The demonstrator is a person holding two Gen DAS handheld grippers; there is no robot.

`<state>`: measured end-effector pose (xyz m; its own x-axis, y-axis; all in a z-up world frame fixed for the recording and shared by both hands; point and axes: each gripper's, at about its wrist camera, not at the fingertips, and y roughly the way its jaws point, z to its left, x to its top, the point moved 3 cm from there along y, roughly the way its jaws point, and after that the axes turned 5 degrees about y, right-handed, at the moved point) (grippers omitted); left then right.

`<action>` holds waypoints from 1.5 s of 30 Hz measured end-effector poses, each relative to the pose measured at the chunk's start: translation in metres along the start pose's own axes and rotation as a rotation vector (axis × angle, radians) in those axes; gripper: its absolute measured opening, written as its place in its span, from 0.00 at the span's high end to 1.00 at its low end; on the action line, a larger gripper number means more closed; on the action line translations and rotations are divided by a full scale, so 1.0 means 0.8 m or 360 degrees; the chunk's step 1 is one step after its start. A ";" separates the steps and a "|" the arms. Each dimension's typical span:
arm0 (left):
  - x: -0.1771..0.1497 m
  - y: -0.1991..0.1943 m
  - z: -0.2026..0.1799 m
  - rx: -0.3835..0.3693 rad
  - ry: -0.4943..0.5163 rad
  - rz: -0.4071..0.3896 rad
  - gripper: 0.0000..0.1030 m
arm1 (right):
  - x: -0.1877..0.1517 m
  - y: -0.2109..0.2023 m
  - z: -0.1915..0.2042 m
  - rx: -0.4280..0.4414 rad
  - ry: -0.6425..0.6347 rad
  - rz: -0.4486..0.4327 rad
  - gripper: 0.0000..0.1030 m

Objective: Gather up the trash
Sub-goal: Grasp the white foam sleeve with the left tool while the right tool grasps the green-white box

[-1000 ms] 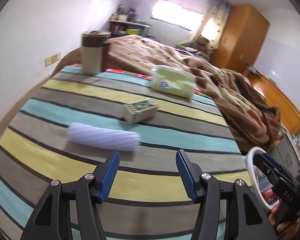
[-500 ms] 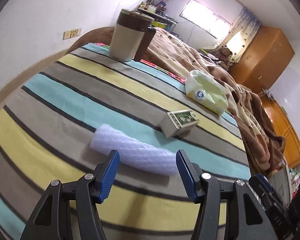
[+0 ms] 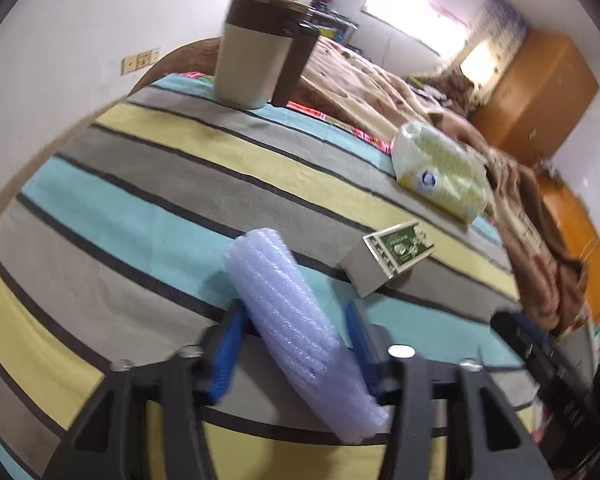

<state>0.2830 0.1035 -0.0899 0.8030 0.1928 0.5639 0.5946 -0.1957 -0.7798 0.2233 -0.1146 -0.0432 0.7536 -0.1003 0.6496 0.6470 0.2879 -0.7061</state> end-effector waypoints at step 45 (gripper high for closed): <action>-0.006 -0.023 0.054 0.0075 0.0066 -0.0044 0.65 | -0.006 0.046 0.066 -0.0074 -0.0200 0.0238 0.31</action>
<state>0.2666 0.1480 -0.0904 0.7880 0.1574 0.5953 0.6147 -0.1450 -0.7753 0.2373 -0.0528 -0.0578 0.8230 0.0608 0.5647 0.5359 0.2461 -0.8076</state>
